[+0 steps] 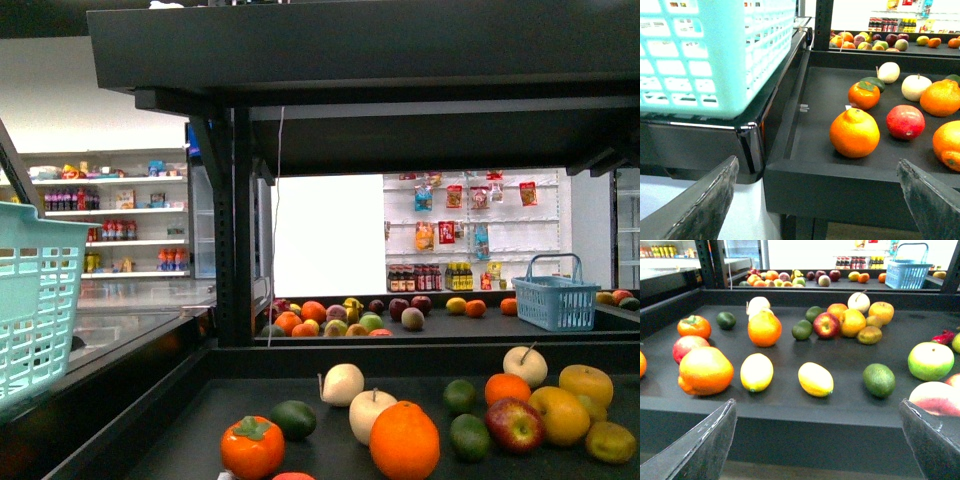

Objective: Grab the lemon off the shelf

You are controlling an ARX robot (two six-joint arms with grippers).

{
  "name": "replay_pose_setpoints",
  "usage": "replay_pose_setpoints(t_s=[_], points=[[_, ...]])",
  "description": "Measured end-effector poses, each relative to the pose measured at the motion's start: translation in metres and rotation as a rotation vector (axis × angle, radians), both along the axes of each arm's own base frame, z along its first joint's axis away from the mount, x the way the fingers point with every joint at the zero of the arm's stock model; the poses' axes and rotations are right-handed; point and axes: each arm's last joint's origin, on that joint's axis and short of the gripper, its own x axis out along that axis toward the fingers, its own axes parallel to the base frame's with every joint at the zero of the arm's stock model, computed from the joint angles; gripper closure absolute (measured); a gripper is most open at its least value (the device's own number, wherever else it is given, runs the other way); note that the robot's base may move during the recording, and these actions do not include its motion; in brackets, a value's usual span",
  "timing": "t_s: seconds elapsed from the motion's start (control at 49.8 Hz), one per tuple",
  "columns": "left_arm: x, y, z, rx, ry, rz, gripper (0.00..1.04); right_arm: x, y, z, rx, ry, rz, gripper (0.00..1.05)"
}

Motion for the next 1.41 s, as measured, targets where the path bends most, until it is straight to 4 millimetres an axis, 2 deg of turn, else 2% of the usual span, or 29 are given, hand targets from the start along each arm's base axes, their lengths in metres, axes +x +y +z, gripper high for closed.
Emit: replay_pose_setpoints(t_s=[0.903, 0.984, 1.044, 1.164, 1.285, 1.405], points=[[0.000, 0.000, 0.000, 0.000, 0.000, -0.001, 0.08, 0.000, 0.000, 0.000, 0.000, -0.001, 0.001, 0.08], [0.001, -0.001, 0.000, -0.182, 0.136, 0.047, 0.08, 0.000, 0.000, 0.000, 0.000, -0.001, -0.001, 0.08], [0.004, -0.002, 0.007, -0.361, 0.163, 0.031, 0.08, 0.000, 0.000, 0.000, 0.000, -0.001, 0.001, 0.08], [0.016, 0.003, 0.045, -0.700, 0.117, -0.038, 0.08, 0.000, 0.000, 0.000, 0.000, -0.001, 0.001, 0.08], [0.038, 0.023, 0.069, -0.926, 0.100, -0.017, 0.08, 0.000, 0.000, 0.000, 0.000, -0.001, 0.001, 0.08], [0.069, 0.056, 0.080, -1.125, 0.089, 0.088, 0.08, 0.000, 0.000, 0.000, 0.000, -0.001, 0.000, 0.08]])
